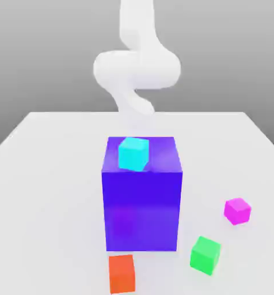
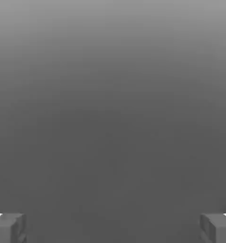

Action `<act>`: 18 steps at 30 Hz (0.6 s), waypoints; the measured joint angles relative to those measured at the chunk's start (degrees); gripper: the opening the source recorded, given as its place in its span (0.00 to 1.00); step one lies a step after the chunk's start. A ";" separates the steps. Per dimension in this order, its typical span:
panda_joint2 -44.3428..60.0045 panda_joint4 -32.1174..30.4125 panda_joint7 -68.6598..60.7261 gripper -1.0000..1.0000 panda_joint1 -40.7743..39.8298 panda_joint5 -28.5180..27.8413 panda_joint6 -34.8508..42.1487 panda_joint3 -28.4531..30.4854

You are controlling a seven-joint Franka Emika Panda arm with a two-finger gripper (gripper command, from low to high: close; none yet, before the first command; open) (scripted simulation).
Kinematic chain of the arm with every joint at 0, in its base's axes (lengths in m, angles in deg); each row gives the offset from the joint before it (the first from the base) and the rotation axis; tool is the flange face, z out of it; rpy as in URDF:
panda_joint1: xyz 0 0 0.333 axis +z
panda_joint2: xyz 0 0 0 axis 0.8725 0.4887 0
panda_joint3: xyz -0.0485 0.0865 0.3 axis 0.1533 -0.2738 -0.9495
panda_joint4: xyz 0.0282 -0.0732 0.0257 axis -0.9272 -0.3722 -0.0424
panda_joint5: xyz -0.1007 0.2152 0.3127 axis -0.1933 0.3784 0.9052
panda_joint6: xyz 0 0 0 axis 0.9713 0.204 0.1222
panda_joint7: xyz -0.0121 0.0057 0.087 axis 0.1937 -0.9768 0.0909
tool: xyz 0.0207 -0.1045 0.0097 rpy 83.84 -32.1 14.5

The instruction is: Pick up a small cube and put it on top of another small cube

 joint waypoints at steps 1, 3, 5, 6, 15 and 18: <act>2.10 -1.25 -2.78 0.50 1.90 0.05 -1.38 -0.06; 6.07 -3.59 -8.04 0.50 5.43 0.18 -3.97 -0.21; 9.91 -5.87 -13.29 0.50 8.61 0.47 -6.49 -0.60; 11.82 -7.00 -15.86 0.50 10.25 0.55 -7.74 -0.75; 28.95 -17.17 -38.97 0.50 23.57 1.46 -18.91 -3.69; 34.66 -20.56 -46.41 0.50 26.84 1.39 -22.66 -5.77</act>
